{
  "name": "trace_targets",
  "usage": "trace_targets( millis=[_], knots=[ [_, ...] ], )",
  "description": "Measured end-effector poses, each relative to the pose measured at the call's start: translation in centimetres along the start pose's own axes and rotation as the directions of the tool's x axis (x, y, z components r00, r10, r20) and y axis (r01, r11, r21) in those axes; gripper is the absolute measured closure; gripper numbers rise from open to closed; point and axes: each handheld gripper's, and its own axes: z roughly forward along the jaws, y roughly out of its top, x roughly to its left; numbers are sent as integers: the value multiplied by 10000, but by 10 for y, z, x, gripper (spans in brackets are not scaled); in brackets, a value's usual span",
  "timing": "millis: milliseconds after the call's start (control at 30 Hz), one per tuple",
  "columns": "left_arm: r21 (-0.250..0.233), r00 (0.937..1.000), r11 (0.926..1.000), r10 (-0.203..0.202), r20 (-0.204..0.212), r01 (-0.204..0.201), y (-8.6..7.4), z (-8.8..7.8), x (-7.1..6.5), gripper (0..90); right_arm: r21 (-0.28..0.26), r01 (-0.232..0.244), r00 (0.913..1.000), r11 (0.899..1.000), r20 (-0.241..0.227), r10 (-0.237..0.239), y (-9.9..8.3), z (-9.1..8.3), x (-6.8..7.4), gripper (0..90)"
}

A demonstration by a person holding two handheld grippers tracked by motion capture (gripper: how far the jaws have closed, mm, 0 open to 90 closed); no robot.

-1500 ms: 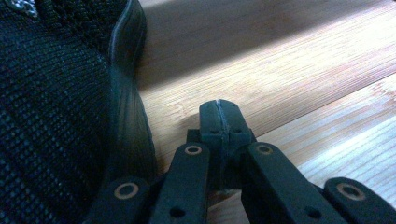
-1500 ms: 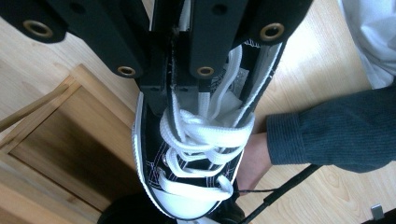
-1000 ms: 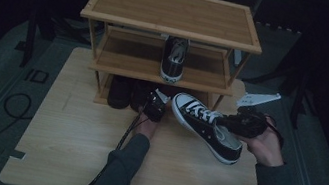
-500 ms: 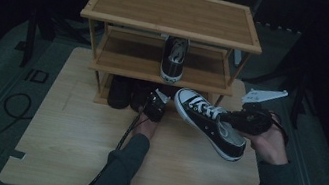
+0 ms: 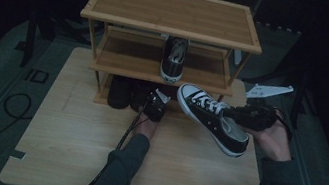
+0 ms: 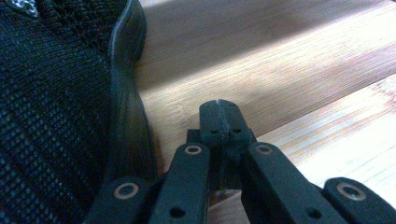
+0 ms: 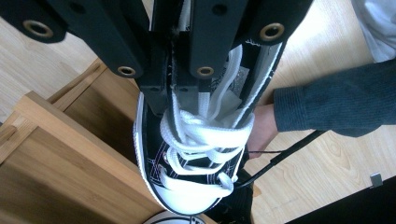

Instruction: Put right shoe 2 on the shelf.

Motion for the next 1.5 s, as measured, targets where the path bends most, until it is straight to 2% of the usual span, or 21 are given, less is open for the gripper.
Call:
trace_targets(
  millis=[667, 1033, 1300, 1500],
  knots=[
    [36, 10000, 10000, 35, 4, -35, 0, 0, 0, 900, -10, -228, 9991, 9997, 346, 228, 15, 0, -17, 878],
    [13, 10000, 10000, 13, 35, -13, 0, 0, 0, 900, -250, -600, 9967, 9979, 526, 612, 23, 4, -28, 878],
    [13, 10000, 10000, 38, 0, -38, 0, 0, 1, 900, -431, -1100, 9906, 9930, 774, 1131, 31, 17, -40, 877],
    [21, 10000, 10000, 36, -4, -36, 0, 0, 1, 900, -517, -1386, 9821, 9890, 1215, 1440, 40, 28, -45, 877]
  ],
)
